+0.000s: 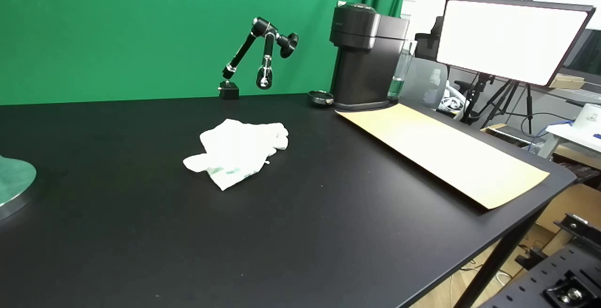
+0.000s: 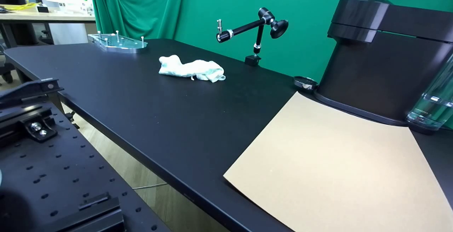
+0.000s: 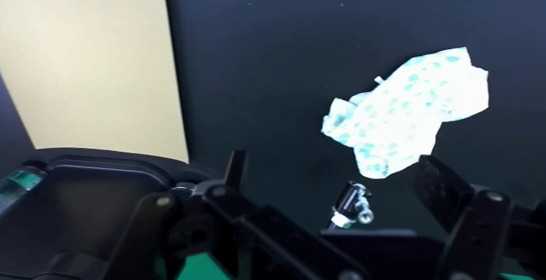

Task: Place the cloth on the black stand

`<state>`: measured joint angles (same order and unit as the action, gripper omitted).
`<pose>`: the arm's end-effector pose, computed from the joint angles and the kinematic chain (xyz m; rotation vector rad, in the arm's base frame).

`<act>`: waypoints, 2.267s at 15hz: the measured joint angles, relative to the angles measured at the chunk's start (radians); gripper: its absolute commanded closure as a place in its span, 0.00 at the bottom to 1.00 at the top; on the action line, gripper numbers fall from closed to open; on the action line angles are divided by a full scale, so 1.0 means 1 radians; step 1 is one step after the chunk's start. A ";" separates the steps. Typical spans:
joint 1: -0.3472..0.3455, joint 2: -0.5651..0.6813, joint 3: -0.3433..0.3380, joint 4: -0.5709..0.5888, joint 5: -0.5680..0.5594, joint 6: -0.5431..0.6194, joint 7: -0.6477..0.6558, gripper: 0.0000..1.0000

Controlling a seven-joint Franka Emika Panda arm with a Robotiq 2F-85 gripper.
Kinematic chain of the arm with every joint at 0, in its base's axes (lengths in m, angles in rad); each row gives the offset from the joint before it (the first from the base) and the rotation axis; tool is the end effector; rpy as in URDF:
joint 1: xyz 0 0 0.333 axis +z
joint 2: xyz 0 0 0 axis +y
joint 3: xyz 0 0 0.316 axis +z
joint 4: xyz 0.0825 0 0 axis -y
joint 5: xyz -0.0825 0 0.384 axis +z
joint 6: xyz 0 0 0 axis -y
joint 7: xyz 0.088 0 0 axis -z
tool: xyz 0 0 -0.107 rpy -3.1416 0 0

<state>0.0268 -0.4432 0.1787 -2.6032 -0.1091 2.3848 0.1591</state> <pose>0.4059 0.0833 0.4217 2.9961 0.1636 0.3621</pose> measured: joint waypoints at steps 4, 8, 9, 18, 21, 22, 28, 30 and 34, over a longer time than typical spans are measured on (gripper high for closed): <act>0.046 0.192 0.030 0.001 0.042 0.179 0.005 0.00; 0.085 0.357 0.036 0.029 0.054 0.252 0.002 0.00; 0.089 0.380 0.036 0.039 0.054 0.254 0.002 0.00; 0.102 0.449 0.033 0.046 -0.016 0.251 -0.001 0.00; 0.119 0.507 0.033 0.053 -0.068 0.272 0.002 0.00; 0.126 0.530 0.032 0.057 -0.076 0.283 0.001 0.00; 0.187 0.671 -0.018 0.109 -0.213 0.420 0.020 0.00; 0.204 0.717 -0.039 0.133 -0.277 0.467 0.025 0.00; 0.222 0.805 -0.052 0.183 -0.319 0.532 0.015 0.33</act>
<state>0.2492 0.3618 0.1264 -2.4203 -0.4283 2.9168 0.1741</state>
